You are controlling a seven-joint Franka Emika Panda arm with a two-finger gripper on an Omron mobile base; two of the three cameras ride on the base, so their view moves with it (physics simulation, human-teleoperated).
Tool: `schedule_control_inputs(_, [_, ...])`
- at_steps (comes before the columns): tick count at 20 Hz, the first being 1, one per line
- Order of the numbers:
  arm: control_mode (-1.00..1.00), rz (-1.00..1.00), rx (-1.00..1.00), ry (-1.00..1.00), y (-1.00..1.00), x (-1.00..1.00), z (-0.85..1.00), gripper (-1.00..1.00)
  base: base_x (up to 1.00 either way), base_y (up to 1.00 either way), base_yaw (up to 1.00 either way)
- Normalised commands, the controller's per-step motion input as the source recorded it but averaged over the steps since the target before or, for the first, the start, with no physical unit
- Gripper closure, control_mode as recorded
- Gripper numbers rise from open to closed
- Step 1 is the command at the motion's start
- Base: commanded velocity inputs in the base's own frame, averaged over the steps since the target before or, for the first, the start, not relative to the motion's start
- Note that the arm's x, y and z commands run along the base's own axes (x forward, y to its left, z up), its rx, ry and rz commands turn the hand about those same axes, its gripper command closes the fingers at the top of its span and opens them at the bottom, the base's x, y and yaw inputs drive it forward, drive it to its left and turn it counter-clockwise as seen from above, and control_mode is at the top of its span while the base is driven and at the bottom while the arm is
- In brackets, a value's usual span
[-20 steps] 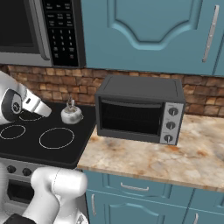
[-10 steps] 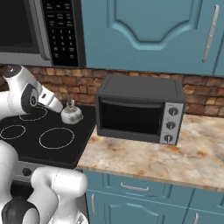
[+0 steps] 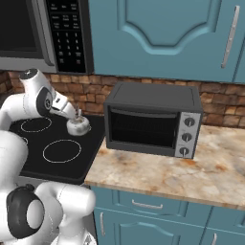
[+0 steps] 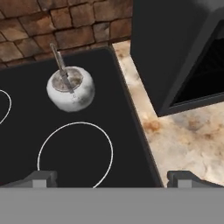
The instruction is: The kettle is done boiling. Turn off the stove, then wait for 300 timesteps before moving the kettle to the dining table.
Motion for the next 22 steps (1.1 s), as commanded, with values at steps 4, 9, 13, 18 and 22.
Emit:
schedule_control_inputs(4, [-1.0,0.09,-0.01,-0.01,0.06,0.42,-0.22,-1.0,0.0,0.0,0.0])
schedule_control_inputs(9, [-1.0,0.09,-0.03,-0.08,0.15,0.25,-0.21,-1.0,0.0,0.0,0.0])
schedule_control_inputs(13, [-1.0,0.08,-0.03,-0.06,0.15,0.29,-0.14,-1.0,0.0,0.0,0.0])
schedule_control_inputs(18, [-1.0,0.05,-0.01,-0.04,0.01,0.25,-0.15,-1.0,0.0,0.0,0.0])
schedule_control_inputs(22, [-1.0,0.05,0.0,0.0,0.0,0.31,-0.1,-1.0,0.0,0.0,0.0])
